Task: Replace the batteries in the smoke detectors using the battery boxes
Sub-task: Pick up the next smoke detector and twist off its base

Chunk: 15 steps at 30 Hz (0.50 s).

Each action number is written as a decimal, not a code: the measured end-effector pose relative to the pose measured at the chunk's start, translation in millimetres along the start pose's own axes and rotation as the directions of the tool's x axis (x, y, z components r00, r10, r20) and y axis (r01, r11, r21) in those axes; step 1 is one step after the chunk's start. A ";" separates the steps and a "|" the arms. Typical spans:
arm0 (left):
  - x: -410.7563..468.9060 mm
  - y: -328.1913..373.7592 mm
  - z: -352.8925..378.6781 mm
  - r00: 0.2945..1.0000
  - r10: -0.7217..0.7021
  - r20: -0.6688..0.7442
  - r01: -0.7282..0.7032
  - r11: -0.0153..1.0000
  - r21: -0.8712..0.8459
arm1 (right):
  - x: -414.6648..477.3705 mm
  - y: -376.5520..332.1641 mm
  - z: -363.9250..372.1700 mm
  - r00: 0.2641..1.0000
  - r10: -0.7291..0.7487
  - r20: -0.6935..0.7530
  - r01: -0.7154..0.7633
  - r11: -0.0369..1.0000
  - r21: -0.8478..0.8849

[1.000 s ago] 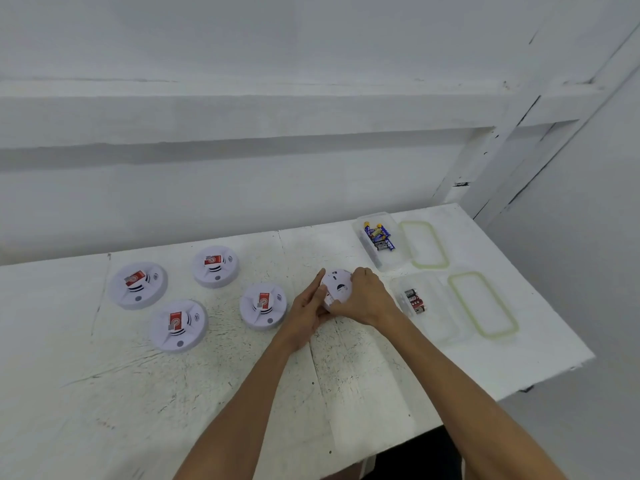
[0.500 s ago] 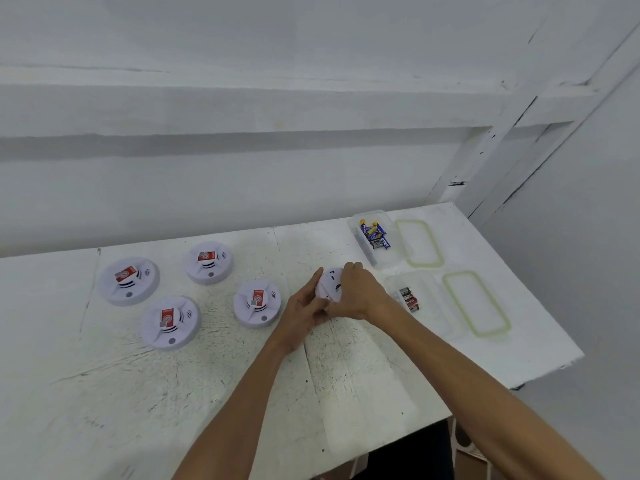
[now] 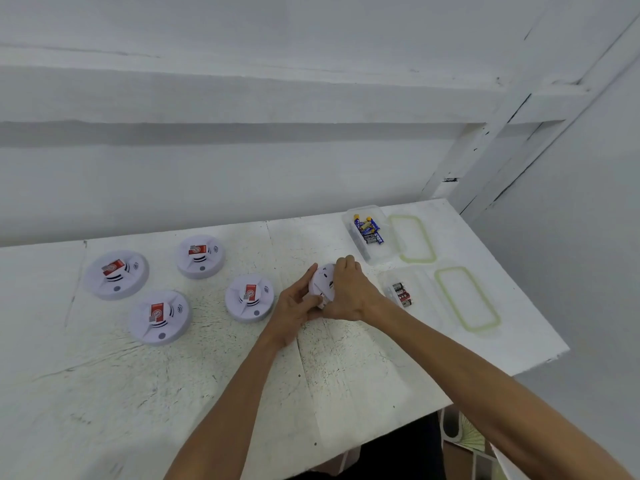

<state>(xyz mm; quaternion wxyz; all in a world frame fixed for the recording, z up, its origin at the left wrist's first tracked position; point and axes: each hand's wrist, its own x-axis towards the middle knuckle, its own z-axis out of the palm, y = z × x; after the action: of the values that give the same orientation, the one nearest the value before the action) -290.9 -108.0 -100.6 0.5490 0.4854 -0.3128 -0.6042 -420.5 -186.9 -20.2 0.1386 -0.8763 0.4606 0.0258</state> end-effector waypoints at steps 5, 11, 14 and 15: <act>-0.1 0.5 -1.0 1.000 -0.009 0.002 0.009 1.000 -0.027 | 4.3 7.6 -4.6 0.992 -0.114 0.049 0.117 0.991 -0.067; 0.1 -1.4 -2.0 1.000 -0.026 -0.004 0.026 0.998 -0.061 | 4.8 17.8 -6.0 0.998 -0.049 0.027 0.047 0.997 0.056; 0.7 -0.8 -3.8 1.000 -0.025 0.004 0.025 0.997 -0.070 | 8.0 19.7 -7.3 1.000 -0.010 0.024 0.007 0.995 0.102; 0.8 -1.9 -3.0 1.000 -0.022 0.012 0.023 0.997 -0.073 | 8.0 21.1 -9.6 0.999 0.002 0.038 -0.006 0.994 0.109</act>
<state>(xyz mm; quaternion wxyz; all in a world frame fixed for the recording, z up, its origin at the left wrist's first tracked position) -288.8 -107.9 -103.6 0.5578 0.4651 -0.2883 -0.6240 -434.0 -207.2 -17.0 0.1950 -0.8659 0.4604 0.0177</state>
